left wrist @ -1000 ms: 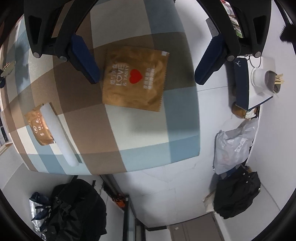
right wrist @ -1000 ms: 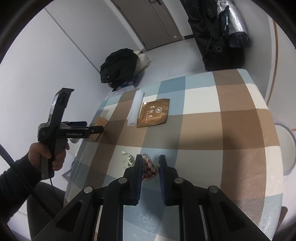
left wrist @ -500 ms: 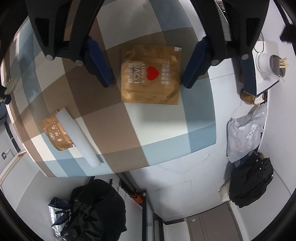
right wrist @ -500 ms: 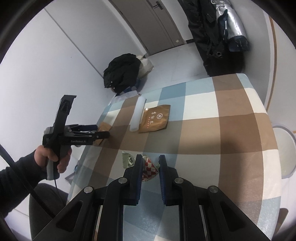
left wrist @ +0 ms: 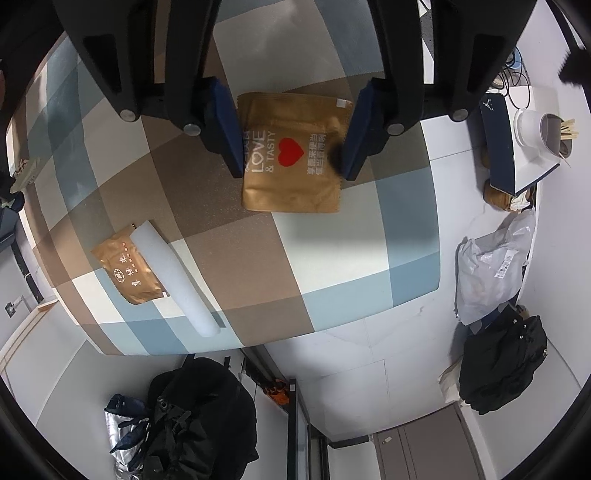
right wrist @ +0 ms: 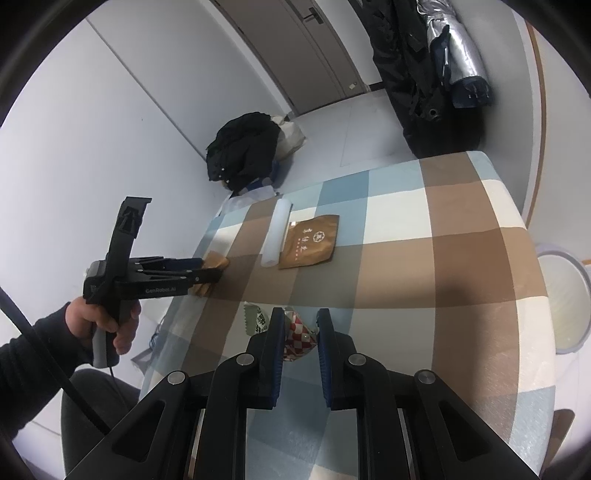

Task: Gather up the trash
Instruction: 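Lift the gold packet and red-white wrapper and carry them toward the bin, then hold both items over the white bin and open both grippers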

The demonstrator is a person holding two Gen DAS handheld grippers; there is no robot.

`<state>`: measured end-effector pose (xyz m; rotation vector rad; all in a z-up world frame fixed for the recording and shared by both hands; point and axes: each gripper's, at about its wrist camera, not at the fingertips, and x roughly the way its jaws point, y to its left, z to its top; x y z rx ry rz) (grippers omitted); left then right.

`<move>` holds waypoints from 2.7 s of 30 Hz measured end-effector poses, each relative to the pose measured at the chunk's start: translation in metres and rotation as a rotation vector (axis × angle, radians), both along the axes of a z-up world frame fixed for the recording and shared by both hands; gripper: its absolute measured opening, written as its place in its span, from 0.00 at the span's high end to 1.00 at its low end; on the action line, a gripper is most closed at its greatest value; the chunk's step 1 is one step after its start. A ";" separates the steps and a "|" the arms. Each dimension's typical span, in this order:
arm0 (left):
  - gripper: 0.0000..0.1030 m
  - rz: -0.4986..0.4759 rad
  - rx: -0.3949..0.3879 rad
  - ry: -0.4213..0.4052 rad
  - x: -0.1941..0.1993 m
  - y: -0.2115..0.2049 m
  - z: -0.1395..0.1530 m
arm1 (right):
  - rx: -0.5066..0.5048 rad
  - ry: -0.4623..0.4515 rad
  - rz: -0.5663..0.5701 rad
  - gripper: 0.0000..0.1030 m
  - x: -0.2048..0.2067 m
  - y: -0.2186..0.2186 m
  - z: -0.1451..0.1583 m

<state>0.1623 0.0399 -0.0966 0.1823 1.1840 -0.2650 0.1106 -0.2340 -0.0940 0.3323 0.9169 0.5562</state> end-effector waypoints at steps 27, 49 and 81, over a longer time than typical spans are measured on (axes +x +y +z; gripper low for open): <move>0.59 0.045 -0.048 -0.008 -0.017 -0.008 0.025 | -0.007 -0.053 -0.009 0.84 -0.012 -0.008 0.021; 0.59 -0.072 -0.190 -0.330 -0.081 -0.112 0.150 | 0.015 -0.184 -0.117 0.84 -0.049 -0.095 0.093; 0.59 -0.270 -0.416 -0.159 -0.042 -0.315 0.134 | -0.023 -0.126 -0.470 0.84 -0.030 -0.325 0.090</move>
